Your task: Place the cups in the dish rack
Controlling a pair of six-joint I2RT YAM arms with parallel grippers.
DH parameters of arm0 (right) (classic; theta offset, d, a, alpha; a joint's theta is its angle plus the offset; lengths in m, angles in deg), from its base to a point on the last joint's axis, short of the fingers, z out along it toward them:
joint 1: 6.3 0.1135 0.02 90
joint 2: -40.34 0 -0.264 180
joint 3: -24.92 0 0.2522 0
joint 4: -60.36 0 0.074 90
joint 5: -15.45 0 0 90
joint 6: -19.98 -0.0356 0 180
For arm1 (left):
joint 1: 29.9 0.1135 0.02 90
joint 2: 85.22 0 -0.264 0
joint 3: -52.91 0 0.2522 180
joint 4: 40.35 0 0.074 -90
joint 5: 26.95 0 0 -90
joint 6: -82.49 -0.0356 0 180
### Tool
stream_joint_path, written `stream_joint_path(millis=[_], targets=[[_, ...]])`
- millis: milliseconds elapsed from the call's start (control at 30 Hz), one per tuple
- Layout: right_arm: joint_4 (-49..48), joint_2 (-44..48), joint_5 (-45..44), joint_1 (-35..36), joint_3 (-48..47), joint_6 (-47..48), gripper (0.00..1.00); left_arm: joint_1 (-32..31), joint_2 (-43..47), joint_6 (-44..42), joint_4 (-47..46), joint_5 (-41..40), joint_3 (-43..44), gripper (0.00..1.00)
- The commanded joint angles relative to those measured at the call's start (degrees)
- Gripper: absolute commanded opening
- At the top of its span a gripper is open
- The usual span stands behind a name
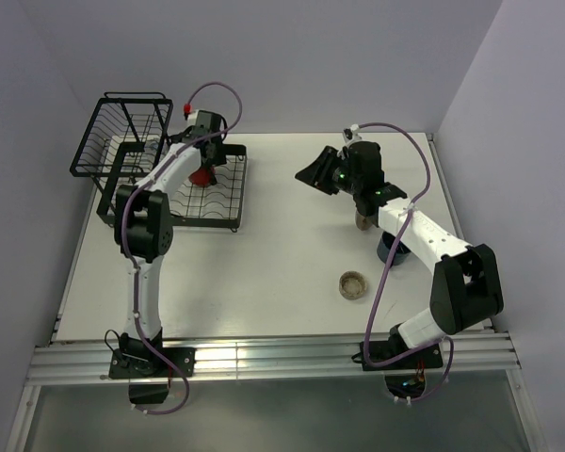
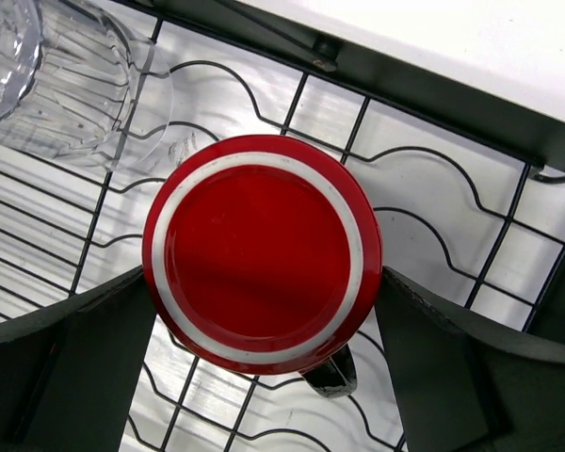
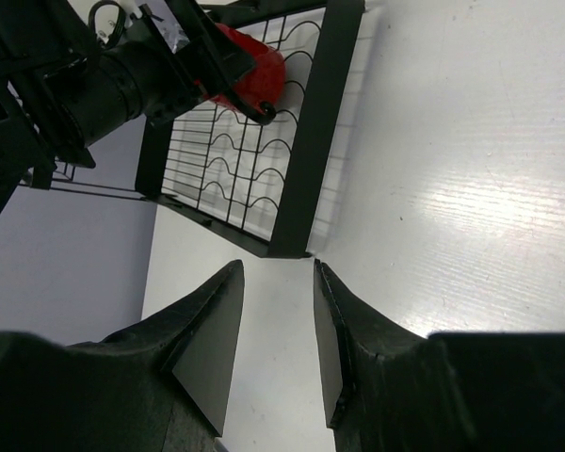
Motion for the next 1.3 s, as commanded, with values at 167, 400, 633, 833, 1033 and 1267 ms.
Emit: stream_joint_path(millis=[167, 400, 633, 833, 1033, 1267], targets=[[-1.3, -0.6, 0.2, 1.2, -2.6, 1.9, 0.43, -0.2, 9.7, -2.3, -12.3, -1.8, -5.4, 0.99], [-0.8, -1.0, 0.0, 1.5, -3.2, 2.3, 0.44, -0.3, 9.1, -2.3, -12.1, -1.8, -4.9, 0.99], [-0.4, -0.9, -0.4, 1.5, -3.4, 2.5, 0.44, -2.6, 13.8, -1.3, -14.6, -1.0, -11.4, 0.99], [-0.4, -1.0, -0.7, 1.6, -3.2, 2.6, 0.43, -5.3, 17.0, -0.5, -17.4, -1.0, -17.7, 0.99], [-0.2, -0.8, -1.4, 1.6, -2.9, 2.9, 0.43, -7.0, 16.9, 0.9, -18.3, 2.6, -19.7, 0.81], [-0.3, -0.6, -1.6, 1.6, -2.6, 2.9, 0.42, -7.3, 13.2, 2.0, -17.4, 6.3, -18.1, 0.47]])
